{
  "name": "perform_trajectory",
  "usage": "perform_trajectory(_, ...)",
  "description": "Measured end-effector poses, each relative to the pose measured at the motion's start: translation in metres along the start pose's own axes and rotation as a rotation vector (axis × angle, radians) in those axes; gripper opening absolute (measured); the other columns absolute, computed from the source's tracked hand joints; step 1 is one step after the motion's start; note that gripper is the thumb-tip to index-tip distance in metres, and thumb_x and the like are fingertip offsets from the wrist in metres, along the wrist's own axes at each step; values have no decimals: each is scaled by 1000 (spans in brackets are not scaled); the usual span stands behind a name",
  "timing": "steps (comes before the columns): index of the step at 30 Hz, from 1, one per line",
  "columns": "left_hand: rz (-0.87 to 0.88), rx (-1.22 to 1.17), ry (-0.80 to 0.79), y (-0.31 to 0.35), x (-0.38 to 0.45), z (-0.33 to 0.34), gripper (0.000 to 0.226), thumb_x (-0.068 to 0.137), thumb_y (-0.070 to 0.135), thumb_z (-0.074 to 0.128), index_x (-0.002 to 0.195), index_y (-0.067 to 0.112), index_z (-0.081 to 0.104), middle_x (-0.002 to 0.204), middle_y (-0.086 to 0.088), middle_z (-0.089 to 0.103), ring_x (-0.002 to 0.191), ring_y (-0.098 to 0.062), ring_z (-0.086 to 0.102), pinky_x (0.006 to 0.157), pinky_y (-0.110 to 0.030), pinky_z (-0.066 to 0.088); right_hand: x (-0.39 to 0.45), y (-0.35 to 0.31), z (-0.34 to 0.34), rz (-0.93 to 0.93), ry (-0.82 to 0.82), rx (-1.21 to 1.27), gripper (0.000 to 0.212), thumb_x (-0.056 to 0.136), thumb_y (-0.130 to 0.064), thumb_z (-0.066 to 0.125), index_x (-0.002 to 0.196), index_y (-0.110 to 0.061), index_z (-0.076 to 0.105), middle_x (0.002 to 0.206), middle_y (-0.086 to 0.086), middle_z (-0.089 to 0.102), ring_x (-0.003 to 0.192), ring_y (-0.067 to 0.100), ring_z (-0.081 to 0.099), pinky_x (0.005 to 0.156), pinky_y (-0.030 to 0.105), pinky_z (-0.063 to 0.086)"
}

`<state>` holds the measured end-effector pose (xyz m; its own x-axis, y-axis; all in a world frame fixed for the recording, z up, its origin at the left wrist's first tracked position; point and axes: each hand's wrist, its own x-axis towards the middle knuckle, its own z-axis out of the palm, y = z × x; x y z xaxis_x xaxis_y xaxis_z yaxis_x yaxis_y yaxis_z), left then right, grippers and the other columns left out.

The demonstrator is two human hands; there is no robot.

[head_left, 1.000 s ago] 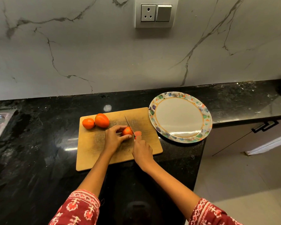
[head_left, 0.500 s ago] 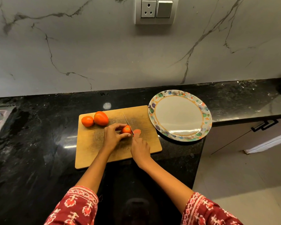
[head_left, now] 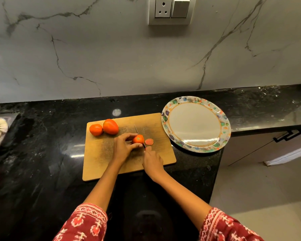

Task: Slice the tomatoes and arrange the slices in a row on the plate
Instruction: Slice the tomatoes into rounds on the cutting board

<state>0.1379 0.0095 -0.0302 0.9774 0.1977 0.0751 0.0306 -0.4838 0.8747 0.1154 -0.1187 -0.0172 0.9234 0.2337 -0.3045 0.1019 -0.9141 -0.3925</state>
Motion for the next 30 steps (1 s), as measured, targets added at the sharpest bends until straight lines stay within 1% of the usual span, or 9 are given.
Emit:
perform_trajectory(3,6,12,-9,-2,0,0,42,60,10,84,100,8,69,99,-3,67,94,-10,59,74,-2,41,6,-6,-3,-4,-7,-13,27,100,-9,29,124,-2,41,122,19,56,113,36,54,87,41,44)
perform_trajectory(8,7,43,-6,0,4,-3,42,62,12,84,101,8,69,102,-6,68,95,-11,59,74,-5,41,3,-2,-2,-12,5,-95,26,100,-8,28,122,-3,41,120,16,57,112,33,56,85,38,45)
perform_trajectory(13,-10,28,2,1,4,-4,44,61,13,84,102,6,69,102,-7,68,93,-11,59,71,1,41,-16,14,8,-27,26,-159,22,100,-7,28,118,-7,40,113,11,59,103,28,61,78,33,46)
perform_trajectory(17,-25,24,3,3,4,-5,45,63,14,83,105,6,68,101,-4,67,94,-9,58,71,-4,42,-26,22,6,-21,8,-161,23,99,-6,32,120,-8,40,114,11,60,105,29,61,80,34,46)
perform_trajectory(19,-26,17,4,2,3,-5,46,62,14,83,105,7,68,101,-3,66,95,-10,58,71,-5,42,-31,25,5,-10,-5,-160,22,98,-6,33,119,-8,40,112,11,61,102,29,62,78,34,47)
perform_trajectory(22,-32,20,4,3,1,-5,47,63,12,83,106,6,67,102,-3,65,95,-9,56,69,0,41,-34,29,4,12,-1,-147,20,98,-7,36,118,-9,41,110,10,61,101,28,62,77,34,47)
perform_trajectory(26,-35,35,5,3,-1,-3,46,65,11,82,108,6,66,107,-8,66,98,-11,55,69,-3,40,-32,26,2,66,-3,-76,22,97,-10,42,119,-8,42,112,11,61,103,27,61,80,34,48)
perform_trajectory(30,-23,39,-11,0,-3,-2,47,68,10,80,111,5,64,113,-10,63,104,-15,56,70,-4,42,-30,25,-3,86,30,40,19,100,-14,36,116,-8,45,110,12,61,101,28,60,79,37,47)
